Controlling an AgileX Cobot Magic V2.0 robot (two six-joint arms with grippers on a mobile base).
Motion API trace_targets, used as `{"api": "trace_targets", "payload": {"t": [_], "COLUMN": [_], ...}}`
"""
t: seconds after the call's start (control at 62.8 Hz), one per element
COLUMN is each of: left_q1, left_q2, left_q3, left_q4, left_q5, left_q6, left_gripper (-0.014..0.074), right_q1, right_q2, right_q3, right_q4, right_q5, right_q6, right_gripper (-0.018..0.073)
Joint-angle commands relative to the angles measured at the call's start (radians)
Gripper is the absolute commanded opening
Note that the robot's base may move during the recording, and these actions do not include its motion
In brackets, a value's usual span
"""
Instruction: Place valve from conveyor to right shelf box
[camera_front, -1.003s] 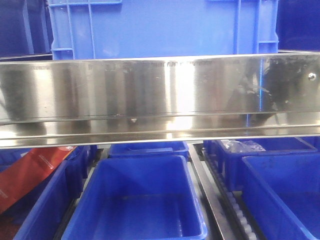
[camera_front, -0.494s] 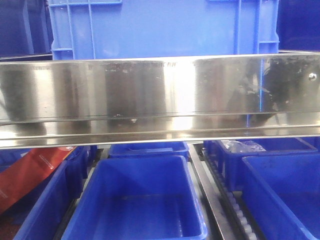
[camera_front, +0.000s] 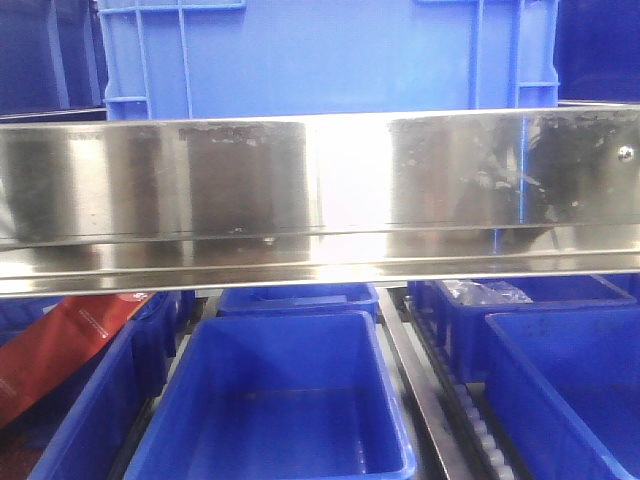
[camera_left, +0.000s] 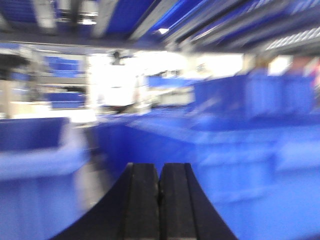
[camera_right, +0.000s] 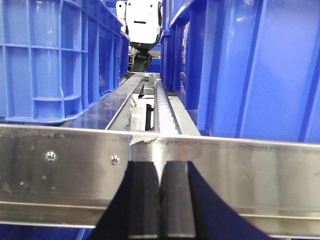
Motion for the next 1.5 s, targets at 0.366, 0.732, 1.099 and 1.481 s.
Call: {"api": "trace_targets", "payload": {"t": [0.366,0.732,1.099,1.481], "left_q1": [0.245,0.245,0.245,0.245], "left_q2": [-0.26,-0.26,-0.26,-0.26], "left_q3": [0.22,0.297,0.297,0.297], "left_q4": [0.089,0.239,0.284,0.284], "left_q5": [0.238,0.1,0.066,0.066], "left_q6": [-0.099,-0.234,-0.305,-0.305], "left_gripper": [-0.0111,-0.0111,-0.0111,-0.0111], "right_q1": [-0.004,-0.004,-0.004,-0.004], "right_q2": [-0.004,-0.004,-0.004,-0.004], "right_q3": [0.002,0.002,0.002,0.002], "right_q4": [-0.007,-0.007,-0.007,-0.007], "right_q5": [-0.017,-0.017,-0.017,-0.017], "right_q6": [-0.002,-0.002,-0.002,-0.002], "right_gripper": [-0.0166,-0.0166,-0.0166,-0.0166]}}
